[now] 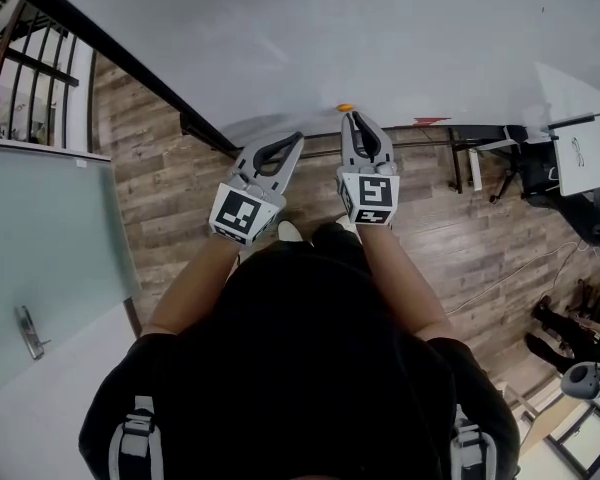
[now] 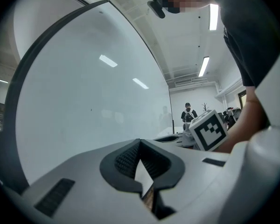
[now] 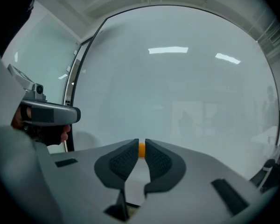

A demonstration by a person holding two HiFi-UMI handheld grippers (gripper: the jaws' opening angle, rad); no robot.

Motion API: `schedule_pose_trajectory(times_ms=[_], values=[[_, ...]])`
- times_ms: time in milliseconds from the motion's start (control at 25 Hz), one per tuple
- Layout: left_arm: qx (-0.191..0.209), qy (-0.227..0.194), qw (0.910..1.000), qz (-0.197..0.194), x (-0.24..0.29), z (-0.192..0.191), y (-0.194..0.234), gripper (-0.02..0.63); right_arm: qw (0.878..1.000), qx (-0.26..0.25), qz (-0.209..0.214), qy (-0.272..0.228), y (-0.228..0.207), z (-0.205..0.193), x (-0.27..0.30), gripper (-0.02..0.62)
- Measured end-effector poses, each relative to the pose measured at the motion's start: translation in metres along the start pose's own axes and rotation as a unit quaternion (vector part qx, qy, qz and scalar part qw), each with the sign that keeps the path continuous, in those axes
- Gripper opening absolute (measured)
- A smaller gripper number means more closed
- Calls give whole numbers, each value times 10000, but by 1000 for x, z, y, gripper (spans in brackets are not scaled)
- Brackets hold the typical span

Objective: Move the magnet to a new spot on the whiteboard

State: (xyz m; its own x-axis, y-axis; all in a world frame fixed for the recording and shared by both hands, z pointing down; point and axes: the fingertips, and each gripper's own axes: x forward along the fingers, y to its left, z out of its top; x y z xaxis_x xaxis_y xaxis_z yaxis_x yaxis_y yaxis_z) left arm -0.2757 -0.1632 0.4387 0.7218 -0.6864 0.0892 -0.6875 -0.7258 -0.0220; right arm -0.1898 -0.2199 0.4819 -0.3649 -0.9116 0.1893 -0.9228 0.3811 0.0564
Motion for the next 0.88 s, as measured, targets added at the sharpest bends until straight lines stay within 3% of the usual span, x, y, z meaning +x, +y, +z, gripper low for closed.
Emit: schedule_pose_trajectory(times_ms=[480,880], values=[[36,124,9999,-59,14,-8,8,2,10000,53,-66,15,-4,-11,17,109],[1,177,9998,-118,16,-13,14,2,9997,98,-206,19,-5,-12,24,129]])
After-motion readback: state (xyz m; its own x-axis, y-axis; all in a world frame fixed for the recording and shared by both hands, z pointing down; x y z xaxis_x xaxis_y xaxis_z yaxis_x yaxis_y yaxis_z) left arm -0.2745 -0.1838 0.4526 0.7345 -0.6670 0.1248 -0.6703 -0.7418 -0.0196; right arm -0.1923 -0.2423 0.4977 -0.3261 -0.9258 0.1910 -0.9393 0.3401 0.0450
